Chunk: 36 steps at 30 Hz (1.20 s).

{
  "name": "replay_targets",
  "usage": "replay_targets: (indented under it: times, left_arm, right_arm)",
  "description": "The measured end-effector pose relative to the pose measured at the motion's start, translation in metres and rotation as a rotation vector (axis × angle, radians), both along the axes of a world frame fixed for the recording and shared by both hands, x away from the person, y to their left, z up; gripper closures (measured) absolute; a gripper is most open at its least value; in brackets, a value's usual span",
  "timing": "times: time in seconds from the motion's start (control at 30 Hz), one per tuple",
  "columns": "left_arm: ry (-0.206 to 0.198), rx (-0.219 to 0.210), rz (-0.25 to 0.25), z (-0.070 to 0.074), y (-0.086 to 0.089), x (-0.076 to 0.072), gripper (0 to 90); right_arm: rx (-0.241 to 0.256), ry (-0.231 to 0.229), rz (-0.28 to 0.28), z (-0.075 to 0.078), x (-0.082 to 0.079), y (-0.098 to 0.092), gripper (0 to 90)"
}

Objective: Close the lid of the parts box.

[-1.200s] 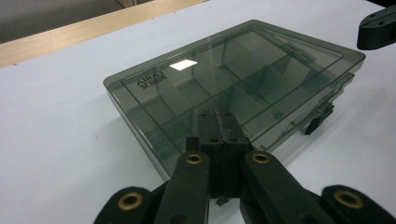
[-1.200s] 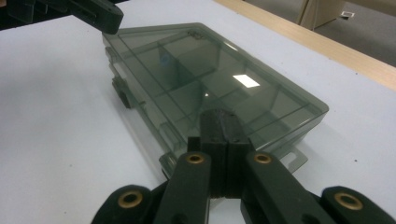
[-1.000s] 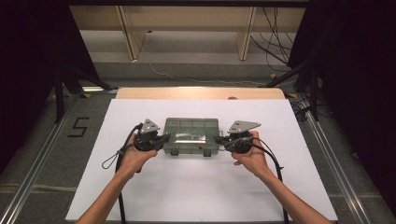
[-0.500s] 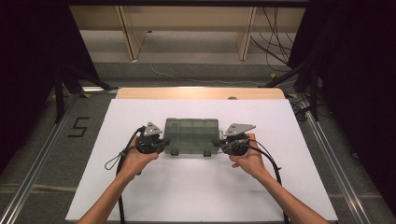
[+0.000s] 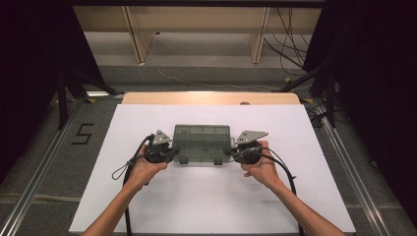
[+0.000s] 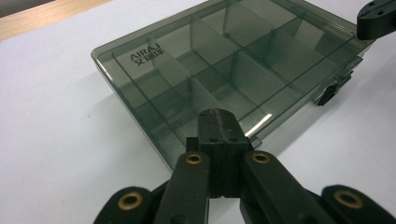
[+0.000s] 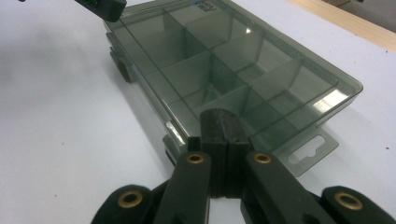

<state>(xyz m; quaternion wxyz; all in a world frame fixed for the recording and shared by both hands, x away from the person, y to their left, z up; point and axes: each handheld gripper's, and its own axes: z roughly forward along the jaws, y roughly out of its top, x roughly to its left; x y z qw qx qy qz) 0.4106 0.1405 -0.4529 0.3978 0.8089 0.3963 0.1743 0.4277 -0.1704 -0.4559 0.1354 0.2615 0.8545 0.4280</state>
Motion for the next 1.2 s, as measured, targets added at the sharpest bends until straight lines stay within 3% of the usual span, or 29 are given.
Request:
replay_targets:
  times: [0.33, 0.4, 0.43, 0.47, 0.57, 0.67, 0.73, 0.8, 0.87, 1.0, 1.2]
  left_arm:
    - [-0.002, 0.003, -0.009, -0.004, -0.003, -0.001, 89.4]
    - [0.003, 0.037, -0.040, -0.003, 0.000, 0.000, 89.2]
    - [0.003, 0.033, -0.039, -0.003, 0.000, 0.000, 88.5]
    - [-0.002, -0.002, -0.012, -0.004, -0.003, -0.001, 86.8]
    - [-0.011, -0.019, -0.009, -0.004, -0.002, 0.000, 76.6]
    - [-0.016, -0.094, -0.015, -0.001, -0.002, -0.002, 57.1]
    - [-0.034, -0.114, -0.019, 0.002, -0.003, -0.004, 49.8]
    - [-0.059, -0.149, -0.013, 0.004, -0.004, -0.008, 42.5]
    - [-0.072, -0.172, 0.009, 0.008, -0.004, -0.012, 35.6]
    - [-0.130, -0.221, -0.003, 0.014, -0.003, -0.023, 29.7]
    - [-0.174, -0.240, -0.048, 0.018, -0.002, -0.039, 22.6]
  right_arm:
    - [-0.003, -0.005, -0.004, -0.003, 0.001, -0.001, 90.0]
    - [-0.003, 0.001, -0.009, -0.003, 0.000, -0.001, 90.0]
    - [0.002, 0.009, -0.015, -0.003, -0.001, -0.001, 90.0]
    - [-0.001, 0.006, -0.014, -0.003, 0.000, -0.001, 90.0]
    - [0.024, 0.011, -0.027, 0.000, 0.000, -0.004, 89.8]
    - [0.071, 0.000, -0.044, 0.007, -0.001, -0.009, 82.7]
    - [0.106, -0.003, -0.057, 0.012, -0.003, -0.013, 76.4]
    - [0.157, -0.007, -0.076, 0.017, -0.005, -0.016, 64.5]
    - [0.171, -0.010, -0.097, 0.023, -0.009, -0.020, 58.3]
    - [0.190, -0.055, -0.110, 0.029, -0.018, -0.025, 43.2]
    - [0.249, -0.081, -0.137, 0.037, -0.031, -0.034, 34.7]
